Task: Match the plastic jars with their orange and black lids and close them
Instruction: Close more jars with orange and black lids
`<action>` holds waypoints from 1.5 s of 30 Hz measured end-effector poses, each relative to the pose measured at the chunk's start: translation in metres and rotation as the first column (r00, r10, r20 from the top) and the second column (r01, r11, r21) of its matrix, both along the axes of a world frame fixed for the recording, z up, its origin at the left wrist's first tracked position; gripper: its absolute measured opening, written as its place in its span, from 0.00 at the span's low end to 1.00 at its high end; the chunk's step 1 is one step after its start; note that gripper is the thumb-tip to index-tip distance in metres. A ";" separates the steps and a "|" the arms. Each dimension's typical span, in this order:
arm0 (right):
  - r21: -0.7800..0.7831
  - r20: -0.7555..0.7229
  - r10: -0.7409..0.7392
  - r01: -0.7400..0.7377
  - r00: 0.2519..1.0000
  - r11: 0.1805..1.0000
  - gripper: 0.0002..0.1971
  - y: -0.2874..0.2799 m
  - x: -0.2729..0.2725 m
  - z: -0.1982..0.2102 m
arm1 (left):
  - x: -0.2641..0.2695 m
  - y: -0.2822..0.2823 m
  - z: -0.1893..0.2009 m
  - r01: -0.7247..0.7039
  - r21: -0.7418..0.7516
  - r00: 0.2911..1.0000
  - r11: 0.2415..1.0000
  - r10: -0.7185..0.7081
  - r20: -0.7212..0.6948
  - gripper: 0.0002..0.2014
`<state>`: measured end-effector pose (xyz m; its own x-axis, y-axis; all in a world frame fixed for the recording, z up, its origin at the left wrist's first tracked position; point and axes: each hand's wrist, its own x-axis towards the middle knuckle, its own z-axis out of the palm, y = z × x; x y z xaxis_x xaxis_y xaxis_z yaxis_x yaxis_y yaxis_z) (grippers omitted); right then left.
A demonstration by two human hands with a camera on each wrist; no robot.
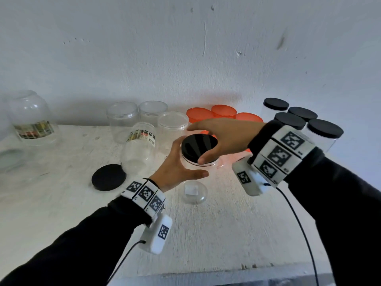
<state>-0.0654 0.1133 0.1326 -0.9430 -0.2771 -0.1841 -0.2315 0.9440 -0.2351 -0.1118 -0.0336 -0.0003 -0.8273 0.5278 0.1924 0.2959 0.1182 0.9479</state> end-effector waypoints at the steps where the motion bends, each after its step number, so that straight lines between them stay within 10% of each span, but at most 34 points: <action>1: 0.041 0.011 0.016 -0.017 1.000 0.999 0.44 -0.004 -0.003 0.000 | 0.000 0.001 -0.001 -0.003 0.007 1.000 1.000 0.003 0.006 0.54; 45: 0.169 0.137 0.115 -0.137 0.984 0.976 0.37 -0.018 -0.009 0.013 | -0.005 -0.007 0.000 0.165 0.018 0.984 0.986 -0.166 0.057 0.44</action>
